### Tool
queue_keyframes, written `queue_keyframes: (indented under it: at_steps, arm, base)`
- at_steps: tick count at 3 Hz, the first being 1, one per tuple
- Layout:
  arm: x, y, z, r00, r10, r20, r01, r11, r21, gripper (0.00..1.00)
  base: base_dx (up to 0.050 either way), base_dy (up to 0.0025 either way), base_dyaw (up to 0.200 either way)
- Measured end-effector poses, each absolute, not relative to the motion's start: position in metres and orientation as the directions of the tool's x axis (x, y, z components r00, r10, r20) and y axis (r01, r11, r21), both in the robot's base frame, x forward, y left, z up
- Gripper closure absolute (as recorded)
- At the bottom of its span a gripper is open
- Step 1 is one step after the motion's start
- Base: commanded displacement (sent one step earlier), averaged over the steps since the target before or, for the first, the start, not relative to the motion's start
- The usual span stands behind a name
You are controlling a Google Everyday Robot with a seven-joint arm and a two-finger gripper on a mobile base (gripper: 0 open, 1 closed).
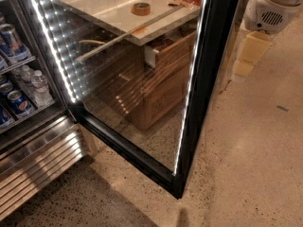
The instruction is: Close right fridge door
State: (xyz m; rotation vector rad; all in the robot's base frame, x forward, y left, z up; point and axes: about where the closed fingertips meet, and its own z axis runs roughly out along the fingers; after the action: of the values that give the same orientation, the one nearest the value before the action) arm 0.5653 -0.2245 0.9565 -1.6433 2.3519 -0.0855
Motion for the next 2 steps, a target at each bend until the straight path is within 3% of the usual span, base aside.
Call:
queue_keyframes:
  at_steps: [2]
  arm:
    - [0.5903,-0.2249,0.9574,-0.341,-0.923,-0.175,-0.903,0.374,-0.212,0.0]
  base:
    - [0.0,0.0,0.0]
